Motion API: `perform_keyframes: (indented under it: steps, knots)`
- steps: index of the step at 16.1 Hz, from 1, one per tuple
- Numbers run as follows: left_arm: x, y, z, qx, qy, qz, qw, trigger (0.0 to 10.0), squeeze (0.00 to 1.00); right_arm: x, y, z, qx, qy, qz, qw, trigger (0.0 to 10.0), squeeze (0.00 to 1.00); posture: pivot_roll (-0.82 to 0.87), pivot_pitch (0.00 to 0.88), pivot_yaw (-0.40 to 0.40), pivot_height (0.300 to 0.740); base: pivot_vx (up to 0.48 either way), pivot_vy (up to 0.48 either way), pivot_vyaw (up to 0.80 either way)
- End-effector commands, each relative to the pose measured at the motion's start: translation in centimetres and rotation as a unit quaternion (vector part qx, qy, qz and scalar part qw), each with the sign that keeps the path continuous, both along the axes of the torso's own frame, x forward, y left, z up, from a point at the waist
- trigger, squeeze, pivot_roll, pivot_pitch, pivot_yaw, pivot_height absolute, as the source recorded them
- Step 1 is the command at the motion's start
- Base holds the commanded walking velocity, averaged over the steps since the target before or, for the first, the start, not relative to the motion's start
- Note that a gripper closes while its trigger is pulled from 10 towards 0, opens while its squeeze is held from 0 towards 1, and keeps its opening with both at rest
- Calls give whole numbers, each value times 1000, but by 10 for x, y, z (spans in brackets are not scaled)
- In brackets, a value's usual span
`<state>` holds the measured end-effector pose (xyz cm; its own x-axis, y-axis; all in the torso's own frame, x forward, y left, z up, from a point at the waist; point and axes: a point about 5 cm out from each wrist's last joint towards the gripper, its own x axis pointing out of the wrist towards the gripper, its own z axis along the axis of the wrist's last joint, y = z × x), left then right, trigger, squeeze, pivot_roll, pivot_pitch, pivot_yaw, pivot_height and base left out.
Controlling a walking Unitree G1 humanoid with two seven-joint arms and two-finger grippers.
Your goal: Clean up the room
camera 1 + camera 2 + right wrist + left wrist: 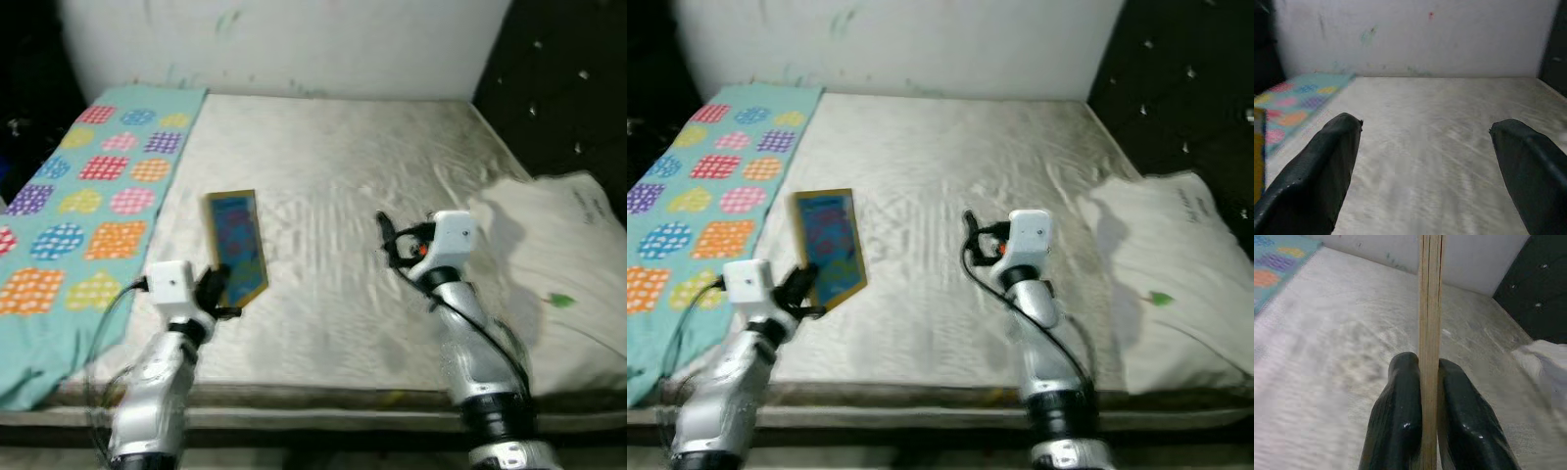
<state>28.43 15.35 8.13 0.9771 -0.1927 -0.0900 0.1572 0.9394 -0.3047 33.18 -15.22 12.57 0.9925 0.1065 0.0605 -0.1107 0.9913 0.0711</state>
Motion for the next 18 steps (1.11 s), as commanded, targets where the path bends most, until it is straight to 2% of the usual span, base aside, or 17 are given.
perform_keyframes:
  steps: [1,4,7,10,15,18]
  knots:
    - [5,-2,10,10,-25,-9,1000,10000,0,3,3,8,0,-14,5,1000,10000,0,-77,0,-27,740,0,-326,0]
    - [6,-2,10,9,-27,-8,1000,10000,0,4,4,9,-1,-17,8,1000,10000,0,-78,0,-28,740,0,-305,0]
    - [6,-3,13,1,-45,-6,999,10000,0,5,5,9,-3,-19,11,1000,10000,0,-77,0,-30,740,0,0,0]
    - [7,-1,13,-5,-43,-2,999,10000,0,6,4,11,-3,-21,9,1000,10000,0,-77,0,-32,740,0,0,0]
    - [6,-4,15,-22,-51,-17,998,10000,0,5,4,10,-4,-23,6,1000,10000,0,-83,2,-30,740,0,0,-451]
    - [6,-4,16,-24,-54,-19,998,10000,0,5,4,10,-6,-23,6,1000,10000,0,-84,4,-31,740,254,0,0]
